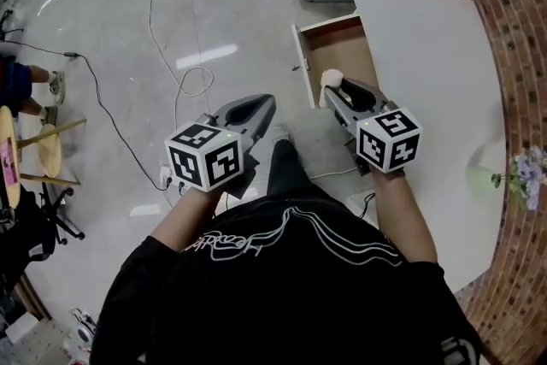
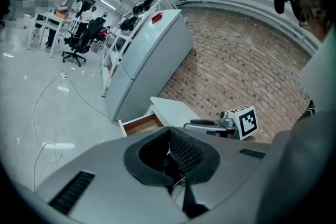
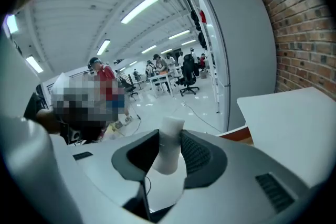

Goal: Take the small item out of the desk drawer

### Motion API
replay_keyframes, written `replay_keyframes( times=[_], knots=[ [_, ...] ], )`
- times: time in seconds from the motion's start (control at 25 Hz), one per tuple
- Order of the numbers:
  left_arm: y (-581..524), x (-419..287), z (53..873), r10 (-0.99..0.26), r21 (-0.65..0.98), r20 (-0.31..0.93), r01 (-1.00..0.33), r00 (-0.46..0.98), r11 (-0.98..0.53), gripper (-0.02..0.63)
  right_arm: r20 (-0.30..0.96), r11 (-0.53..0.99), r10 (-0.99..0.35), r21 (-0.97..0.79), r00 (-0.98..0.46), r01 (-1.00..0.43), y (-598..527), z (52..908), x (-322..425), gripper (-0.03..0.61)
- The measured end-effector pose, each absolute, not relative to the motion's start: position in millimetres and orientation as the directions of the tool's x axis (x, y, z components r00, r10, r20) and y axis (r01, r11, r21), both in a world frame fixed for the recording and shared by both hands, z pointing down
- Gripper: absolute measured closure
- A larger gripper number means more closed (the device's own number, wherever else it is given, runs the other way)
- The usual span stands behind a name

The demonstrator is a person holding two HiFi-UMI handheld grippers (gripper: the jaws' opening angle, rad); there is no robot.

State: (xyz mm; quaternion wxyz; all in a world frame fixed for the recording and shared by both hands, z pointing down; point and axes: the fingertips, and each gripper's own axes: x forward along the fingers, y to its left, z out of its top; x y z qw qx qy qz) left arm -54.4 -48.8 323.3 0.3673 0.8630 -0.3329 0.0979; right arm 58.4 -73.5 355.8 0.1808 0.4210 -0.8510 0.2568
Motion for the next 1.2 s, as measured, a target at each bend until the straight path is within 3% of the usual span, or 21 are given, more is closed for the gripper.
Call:
replay_keyframes(
  times=[0.48,1.2],
  knots=[
    [18.3,-40.7,198.8,-0.511,0.489,0.225,-0.549,0.83,-0.677,0.592,0.273,0.662,-0.656,-0.239,-0.703,-0.71,9.7,203.8,40.7,0.436],
    [39.8,-30.1,167.9,-0.504,0.41,0.196,-0.537,0.841,-0.737,0.592,0.22,0.719,-0.629,-0.203,-0.746,-0.665,43.8,176.6,34.0,0.436]
  ],
)
